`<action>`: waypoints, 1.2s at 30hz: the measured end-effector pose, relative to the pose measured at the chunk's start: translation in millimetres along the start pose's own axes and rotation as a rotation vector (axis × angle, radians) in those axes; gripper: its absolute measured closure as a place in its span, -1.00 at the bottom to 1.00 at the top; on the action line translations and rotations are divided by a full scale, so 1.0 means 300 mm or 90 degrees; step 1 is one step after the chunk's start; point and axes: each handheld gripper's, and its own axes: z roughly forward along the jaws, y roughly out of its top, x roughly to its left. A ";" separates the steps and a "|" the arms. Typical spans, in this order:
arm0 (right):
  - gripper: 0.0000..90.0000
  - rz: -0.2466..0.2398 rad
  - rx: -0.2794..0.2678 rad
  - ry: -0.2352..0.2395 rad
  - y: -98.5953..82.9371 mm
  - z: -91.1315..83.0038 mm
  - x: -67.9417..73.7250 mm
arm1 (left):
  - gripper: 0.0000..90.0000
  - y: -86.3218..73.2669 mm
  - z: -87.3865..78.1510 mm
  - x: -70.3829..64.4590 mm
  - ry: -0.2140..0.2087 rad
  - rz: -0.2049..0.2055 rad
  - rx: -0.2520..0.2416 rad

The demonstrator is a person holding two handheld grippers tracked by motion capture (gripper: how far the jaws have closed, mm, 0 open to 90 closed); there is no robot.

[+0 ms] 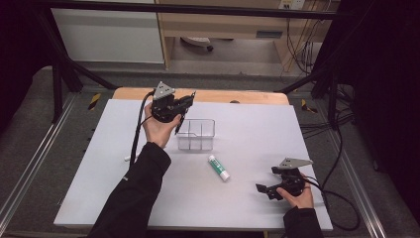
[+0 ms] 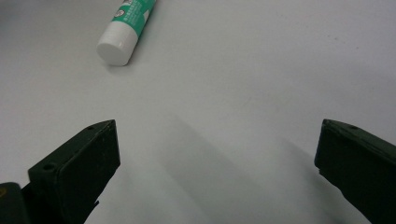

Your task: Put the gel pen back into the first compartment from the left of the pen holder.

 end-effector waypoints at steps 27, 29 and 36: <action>-0.99 -0.001 0.001 0.000 -0.001 0.001 0.000 | 0.77 -0.092 0.123 0.066 -0.014 -0.013 0.004; -0.99 -0.001 0.001 0.000 -0.001 0.002 0.000 | 0.77 -0.104 0.123 0.065 -0.016 -0.012 0.009; -0.99 0.000 0.001 0.000 -0.001 0.001 0.000 | 0.77 -0.139 0.112 0.073 -0.020 -0.013 0.017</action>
